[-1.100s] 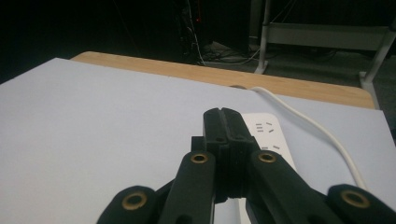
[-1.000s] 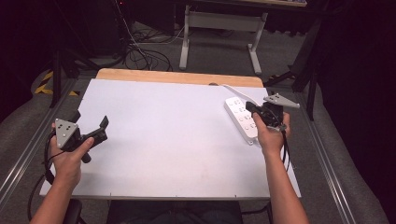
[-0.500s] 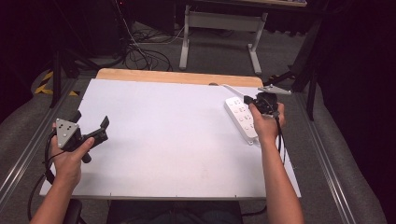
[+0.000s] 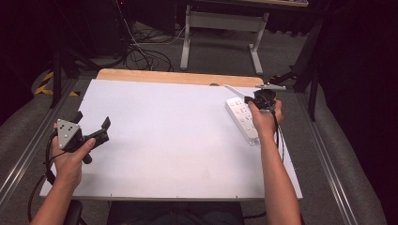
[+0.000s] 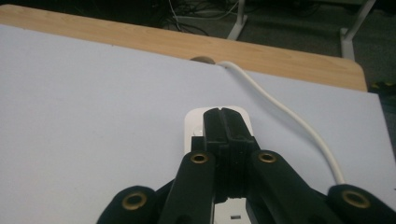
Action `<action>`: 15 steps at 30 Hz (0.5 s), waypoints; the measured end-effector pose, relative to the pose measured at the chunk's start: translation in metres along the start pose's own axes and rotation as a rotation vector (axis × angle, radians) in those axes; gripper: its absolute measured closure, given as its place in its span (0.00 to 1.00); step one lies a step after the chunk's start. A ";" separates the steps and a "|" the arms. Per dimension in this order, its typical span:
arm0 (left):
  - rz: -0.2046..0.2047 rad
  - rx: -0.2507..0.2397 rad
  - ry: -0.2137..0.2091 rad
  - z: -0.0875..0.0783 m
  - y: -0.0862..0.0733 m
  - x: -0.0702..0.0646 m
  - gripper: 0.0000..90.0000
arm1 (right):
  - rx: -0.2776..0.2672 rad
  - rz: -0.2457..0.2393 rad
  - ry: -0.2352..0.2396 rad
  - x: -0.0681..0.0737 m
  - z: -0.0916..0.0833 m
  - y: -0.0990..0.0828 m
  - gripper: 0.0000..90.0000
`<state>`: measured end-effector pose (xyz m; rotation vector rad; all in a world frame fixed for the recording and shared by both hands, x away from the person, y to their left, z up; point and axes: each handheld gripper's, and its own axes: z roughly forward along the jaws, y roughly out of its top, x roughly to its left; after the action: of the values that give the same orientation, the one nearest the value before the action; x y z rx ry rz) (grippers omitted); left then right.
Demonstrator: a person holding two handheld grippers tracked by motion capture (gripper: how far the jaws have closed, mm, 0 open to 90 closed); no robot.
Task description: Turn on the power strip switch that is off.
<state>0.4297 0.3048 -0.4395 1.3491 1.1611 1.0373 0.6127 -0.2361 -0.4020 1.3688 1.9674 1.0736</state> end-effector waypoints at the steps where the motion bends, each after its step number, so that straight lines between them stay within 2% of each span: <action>1: 0.001 0.002 0.001 0.000 0.000 0.000 0.08 | 0.011 0.000 0.001 0.000 0.004 0.000 1.00; 5: 0.001 0.002 -0.001 0.000 0.000 0.000 0.08 | 0.064 -0.007 0.000 0.001 0.022 0.000 1.00; 12: 0.000 0.004 -0.009 0.001 0.000 0.000 0.08 | 0.137 -0.016 0.003 0.004 0.037 -0.008 1.00; 15: 0.002 0.003 -0.011 0.000 0.000 -0.001 0.08 | 0.173 -0.041 -0.002 0.007 0.047 -0.016 1.00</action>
<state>0.4300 0.3041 -0.4392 1.3569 1.1536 1.0292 0.6380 -0.2175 -0.4419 1.4101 2.1187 0.9010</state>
